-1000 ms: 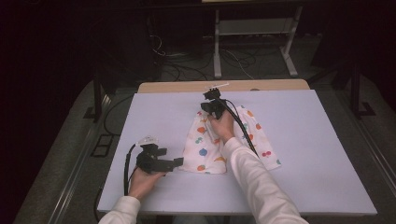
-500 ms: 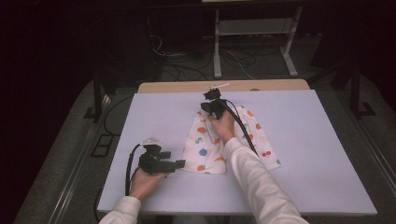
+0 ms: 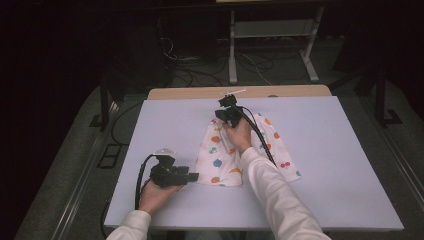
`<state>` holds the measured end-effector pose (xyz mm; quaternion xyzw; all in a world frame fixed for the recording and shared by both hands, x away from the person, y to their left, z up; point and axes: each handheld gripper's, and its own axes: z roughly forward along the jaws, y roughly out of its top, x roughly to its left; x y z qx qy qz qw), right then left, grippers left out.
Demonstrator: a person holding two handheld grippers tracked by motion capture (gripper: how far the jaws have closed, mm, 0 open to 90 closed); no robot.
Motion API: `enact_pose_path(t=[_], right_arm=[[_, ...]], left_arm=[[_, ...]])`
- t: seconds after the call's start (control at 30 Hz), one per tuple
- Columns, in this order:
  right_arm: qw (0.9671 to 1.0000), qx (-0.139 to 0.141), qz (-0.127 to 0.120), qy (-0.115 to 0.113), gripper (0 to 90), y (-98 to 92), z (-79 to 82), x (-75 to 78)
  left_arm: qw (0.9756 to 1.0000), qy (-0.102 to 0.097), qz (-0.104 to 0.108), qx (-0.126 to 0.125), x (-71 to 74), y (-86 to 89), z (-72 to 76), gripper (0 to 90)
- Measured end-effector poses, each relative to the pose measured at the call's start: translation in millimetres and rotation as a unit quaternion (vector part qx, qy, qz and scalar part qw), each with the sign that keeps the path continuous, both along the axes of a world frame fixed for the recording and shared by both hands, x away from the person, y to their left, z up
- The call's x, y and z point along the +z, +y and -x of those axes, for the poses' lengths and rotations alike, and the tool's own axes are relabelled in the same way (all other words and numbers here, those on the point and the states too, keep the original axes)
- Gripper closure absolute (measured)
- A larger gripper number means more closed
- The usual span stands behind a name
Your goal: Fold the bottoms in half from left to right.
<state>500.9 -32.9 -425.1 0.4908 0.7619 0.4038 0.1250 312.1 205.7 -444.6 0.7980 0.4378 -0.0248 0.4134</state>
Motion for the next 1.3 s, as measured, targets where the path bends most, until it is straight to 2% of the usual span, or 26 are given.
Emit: enact_pose_path(t=[0.17,0.27,0.3,0.33,0.37,0.4,0.43,0.67,0.8,1.03,1.3], right_arm=[[1.0000,-0.001,-0.004,0.001,87.2,-0.9,-0.2,-1.4],[1.0000,-0.001,-0.004,0.001,87.2,-1.1,0.0,-1.3],[1.0000,-0.001,-0.005,0.000,87.2,-1.2,0.0,-1.0],[1.0000,-0.001,-0.005,-0.001,87.2,-1.3,0.0,-0.9],[1.0000,-0.001,-0.005,-0.001,87.2,-1.3,0.0,-0.9],[1.0000,-0.001,-0.006,-0.001,87.2,-1.5,-0.1,-0.9],[1.0000,-0.002,-0.007,0.000,87.2,-1.7,-0.2,-0.9],[1.0000,-0.002,-0.007,-0.001,87.2,-1.1,0.0,-2.0],[1.0000,-0.002,-0.009,-0.001,87.2,-1.4,0.3,-2.8],[1.0000,-0.001,-0.009,-0.001,87.2,-1.6,0.4,-2.8],[0.9998,0.001,-0.017,-0.007,87.2,-3.8,3.2,-4.2]], left_arm=[[0.9999,0.013,0.000,-0.008,-1.4,-0.1,-1.5,48.0],[0.9997,0.022,0.005,-0.004,-2.1,1.3,-2.7,51.2],[0.9990,0.040,0.019,0.003,-3.6,3.7,-5.3,56.6],[0.9990,0.040,0.019,0.003,-3.6,3.7,-5.3,60.4],[0.9982,0.053,0.028,0.007,-5.1,5.2,-7.2,60.4],[0.9975,0.062,0.035,0.008,-6.3,6.4,-9.0,67.3],[0.9973,0.064,0.036,0.007,-7.0,6.9,-10.0,70.2],[0.9979,0.061,0.022,0.007,-7.6,4.9,-10.1,80.8],[0.9978,0.061,0.024,0.007,-8.0,5.3,-10.4,87.5],[0.9980,0.059,0.023,-0.001,-6.9,3.4,-9.7,88.8],[0.9986,0.038,0.032,-0.018,-0.8,-1.0,-6.0,88.9]])
